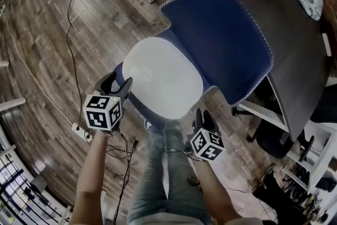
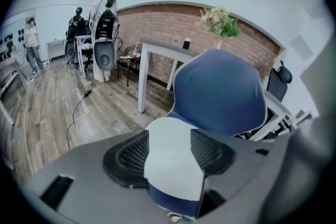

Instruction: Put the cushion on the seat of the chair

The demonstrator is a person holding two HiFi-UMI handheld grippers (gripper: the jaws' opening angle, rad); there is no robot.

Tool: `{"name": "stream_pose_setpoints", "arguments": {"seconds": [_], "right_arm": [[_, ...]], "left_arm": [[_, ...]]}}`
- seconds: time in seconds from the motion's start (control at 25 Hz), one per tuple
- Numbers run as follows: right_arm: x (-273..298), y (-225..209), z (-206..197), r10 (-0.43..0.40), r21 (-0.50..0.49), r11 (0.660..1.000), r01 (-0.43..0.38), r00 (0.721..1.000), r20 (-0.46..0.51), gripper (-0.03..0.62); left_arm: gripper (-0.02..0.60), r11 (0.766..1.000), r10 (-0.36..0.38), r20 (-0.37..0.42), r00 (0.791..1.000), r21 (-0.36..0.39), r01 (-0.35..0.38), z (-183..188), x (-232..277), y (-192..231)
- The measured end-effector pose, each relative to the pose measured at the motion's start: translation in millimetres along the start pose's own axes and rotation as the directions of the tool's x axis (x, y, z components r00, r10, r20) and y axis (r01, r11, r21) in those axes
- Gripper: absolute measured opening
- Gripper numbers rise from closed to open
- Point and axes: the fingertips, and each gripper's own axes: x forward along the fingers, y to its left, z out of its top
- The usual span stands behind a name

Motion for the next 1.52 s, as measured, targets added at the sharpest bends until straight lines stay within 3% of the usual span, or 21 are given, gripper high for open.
{"name": "stream_pose_setpoints", "arguments": {"seconds": [0.12, 0.24, 0.4, 0.56, 0.68, 0.88, 1.0, 1.16, 1.52], "right_arm": [[-32.2, 24.7, 46.1, 0.045, -0.058, 0.997, -0.040, 0.996, 0.083, 0.118], [-68.7, 48.3, 89.1, 0.087, -0.134, 0.989, -0.065, 0.982, 0.166, 0.076], [-123.8, 71.7, 128.6, 0.137, -0.246, 0.966, -0.078, 0.963, 0.233, 0.005], [-164.9, 95.9, 158.4, 0.184, -0.351, 0.933, -0.078, 0.943, 0.278, 0.003], [-184.4, 105.7, 180.9, 0.193, -0.388, 0.919, -0.062, 0.932, 0.307, 0.002], [-222.9, 114.0, 214.7, 0.232, -0.438, 0.897, -0.057, 0.905, 0.357, 0.002], [-247.2, 116.9, 240.2, 0.269, -0.458, 0.887, -0.062, 0.875, 0.404, 0.002], [-270.5, 113.7, 266.8, 0.286, -0.450, 0.891, -0.061, 0.845, 0.452, 0.002], [-271.8, 101.7, 279.3, 0.254, -0.419, 0.907, -0.047, 0.853, 0.455, 0.003]], "left_arm": [[0.185, 0.999, 0.016, 0.118, 0.993, -0.042, -0.011, 32.1, -49.1, -19.4], [0.096, 0.995, 0.067, 0.220, 0.973, -0.080, -0.050, 60.2, -99.5, -31.4], [0.038, 0.993, 0.097, 0.273, 0.957, -0.097, -0.073, 80.8, -160.9, -58.1], [0.024, 0.995, 0.093, 0.337, 0.937, -0.063, -0.076, 102.2, -209.8, -86.2], [0.020, 0.994, 0.099, 0.389, 0.916, -0.085, -0.072, 120.6, -234.7, -94.1], [0.015, 0.993, 0.113, 0.434, 0.894, -0.081, -0.087, 141.8, -265.3, -100.9], [0.015, 0.989, 0.144, 0.472, 0.870, -0.093, -0.113, 157.6, -280.7, -99.0], [0.015, 0.986, 0.165, 0.508, 0.845, -0.087, -0.141, 173.3, -289.8, -97.8], [0.015, 0.980, 0.199, 0.512, 0.835, -0.114, -0.163, 185.5, -288.9, -94.1]]}}
